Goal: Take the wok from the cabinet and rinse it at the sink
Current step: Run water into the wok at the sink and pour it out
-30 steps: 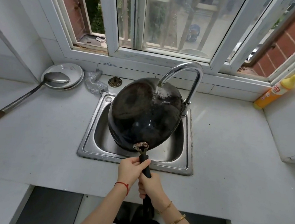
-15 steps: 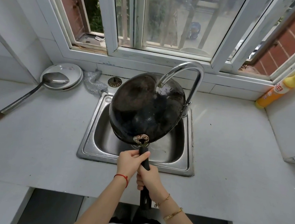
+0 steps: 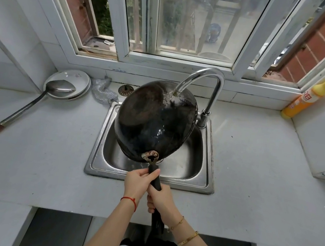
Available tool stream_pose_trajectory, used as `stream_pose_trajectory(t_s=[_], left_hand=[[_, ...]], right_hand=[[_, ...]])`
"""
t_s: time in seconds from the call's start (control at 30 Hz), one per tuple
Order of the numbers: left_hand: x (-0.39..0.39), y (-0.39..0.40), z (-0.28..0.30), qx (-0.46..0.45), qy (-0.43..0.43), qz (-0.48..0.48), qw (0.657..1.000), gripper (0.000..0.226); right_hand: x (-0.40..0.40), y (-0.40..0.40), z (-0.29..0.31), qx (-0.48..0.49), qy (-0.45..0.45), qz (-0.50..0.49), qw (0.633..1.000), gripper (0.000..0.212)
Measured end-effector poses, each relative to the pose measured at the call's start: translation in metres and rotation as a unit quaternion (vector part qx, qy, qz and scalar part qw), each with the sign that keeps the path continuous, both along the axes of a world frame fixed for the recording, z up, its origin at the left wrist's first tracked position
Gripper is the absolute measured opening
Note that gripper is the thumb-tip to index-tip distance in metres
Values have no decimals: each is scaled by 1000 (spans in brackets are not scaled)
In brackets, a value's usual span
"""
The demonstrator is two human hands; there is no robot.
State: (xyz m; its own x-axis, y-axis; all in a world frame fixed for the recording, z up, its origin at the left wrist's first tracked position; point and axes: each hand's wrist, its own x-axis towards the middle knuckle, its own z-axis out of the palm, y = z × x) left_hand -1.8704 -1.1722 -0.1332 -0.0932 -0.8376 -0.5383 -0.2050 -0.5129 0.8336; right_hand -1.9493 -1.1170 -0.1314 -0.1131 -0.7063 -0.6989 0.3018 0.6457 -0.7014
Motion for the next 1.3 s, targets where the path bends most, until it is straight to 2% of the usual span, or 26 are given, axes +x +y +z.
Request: stream_pose_trajectory(t_s=[0.53,1.0,1.3], left_hand=[[-6,30,1,-2,-10,-32,999,23],[7,12,4,-9,-10,6,1000,23],[8,25,-1,-4,-5,3,1000,18]], right_hand=[[-6,35,0,6,-6,-15,1000,29],[5,12,10,-8,-13,17,1000,25],[3,25,5,9,-9,24,1000,25]])
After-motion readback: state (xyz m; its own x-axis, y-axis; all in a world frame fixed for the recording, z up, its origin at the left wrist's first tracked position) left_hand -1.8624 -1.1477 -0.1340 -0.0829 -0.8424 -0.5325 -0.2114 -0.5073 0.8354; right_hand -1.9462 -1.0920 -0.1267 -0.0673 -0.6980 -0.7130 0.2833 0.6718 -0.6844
